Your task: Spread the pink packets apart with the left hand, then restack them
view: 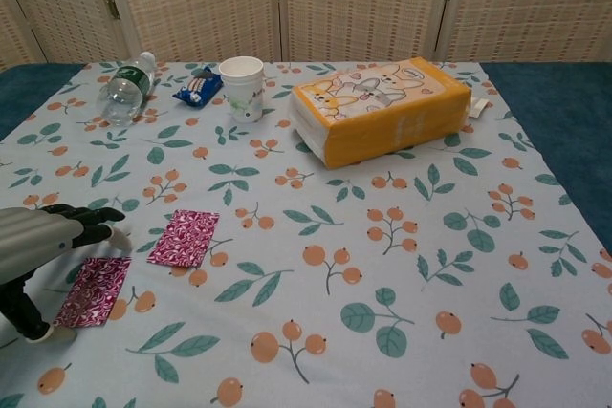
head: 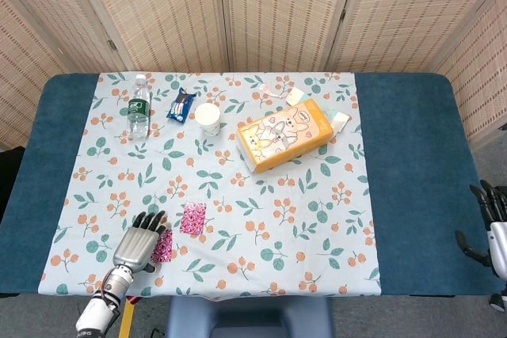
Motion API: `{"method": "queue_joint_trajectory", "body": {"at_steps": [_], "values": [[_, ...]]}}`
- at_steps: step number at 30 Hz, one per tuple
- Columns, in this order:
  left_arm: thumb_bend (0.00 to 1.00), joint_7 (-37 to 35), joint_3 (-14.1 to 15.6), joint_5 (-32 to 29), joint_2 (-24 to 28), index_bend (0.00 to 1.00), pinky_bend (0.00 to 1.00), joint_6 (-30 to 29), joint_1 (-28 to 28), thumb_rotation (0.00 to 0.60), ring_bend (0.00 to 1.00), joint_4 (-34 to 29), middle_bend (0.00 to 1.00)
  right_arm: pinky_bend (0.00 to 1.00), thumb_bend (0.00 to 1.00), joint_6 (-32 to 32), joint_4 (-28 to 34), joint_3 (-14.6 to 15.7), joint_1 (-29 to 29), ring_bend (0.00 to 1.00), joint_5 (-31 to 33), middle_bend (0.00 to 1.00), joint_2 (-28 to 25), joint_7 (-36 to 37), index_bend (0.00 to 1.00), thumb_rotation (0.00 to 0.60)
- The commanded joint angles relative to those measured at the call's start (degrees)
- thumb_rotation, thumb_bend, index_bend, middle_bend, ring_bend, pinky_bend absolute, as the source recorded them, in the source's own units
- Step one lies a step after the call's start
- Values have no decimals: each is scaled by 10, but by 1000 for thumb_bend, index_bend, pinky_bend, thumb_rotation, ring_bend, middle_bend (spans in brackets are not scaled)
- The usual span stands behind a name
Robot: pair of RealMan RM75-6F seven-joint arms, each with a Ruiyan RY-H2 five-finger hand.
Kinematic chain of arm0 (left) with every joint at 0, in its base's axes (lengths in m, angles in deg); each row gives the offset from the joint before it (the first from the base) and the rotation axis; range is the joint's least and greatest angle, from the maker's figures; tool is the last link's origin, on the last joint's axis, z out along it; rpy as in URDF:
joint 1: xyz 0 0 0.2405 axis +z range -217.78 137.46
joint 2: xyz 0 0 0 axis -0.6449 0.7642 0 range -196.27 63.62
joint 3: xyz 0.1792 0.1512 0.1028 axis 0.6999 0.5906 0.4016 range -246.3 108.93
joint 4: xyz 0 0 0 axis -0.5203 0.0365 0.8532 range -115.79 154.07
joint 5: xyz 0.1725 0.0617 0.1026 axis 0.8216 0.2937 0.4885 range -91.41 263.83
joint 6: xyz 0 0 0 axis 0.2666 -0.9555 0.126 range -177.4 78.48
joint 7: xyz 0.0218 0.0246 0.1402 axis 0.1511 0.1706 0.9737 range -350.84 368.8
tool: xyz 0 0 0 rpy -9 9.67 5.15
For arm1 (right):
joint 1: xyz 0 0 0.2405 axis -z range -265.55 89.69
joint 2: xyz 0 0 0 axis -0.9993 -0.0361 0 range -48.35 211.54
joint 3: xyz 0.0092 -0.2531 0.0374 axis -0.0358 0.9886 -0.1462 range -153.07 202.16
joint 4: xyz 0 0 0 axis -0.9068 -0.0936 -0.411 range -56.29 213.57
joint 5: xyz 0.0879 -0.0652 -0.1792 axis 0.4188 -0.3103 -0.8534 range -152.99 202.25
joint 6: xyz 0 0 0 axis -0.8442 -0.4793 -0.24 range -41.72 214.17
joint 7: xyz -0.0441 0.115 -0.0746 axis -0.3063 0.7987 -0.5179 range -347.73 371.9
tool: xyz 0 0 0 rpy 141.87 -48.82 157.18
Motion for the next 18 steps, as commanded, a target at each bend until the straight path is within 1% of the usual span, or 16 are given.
{"method": "queue_joint_trajectory", "body": {"at_steps": [1,18], "values": [[207,1,-2,-2,-1,206,0,1,1,600,0,2,0,0,394,0,0,0,0,0,0,32,0,0,42,600],[207,-4,-5,3,-6,246,0,1,13,600,0,14,0,0,394,1,4,1,0,0,0,32,-1,-4,42,600]]}}
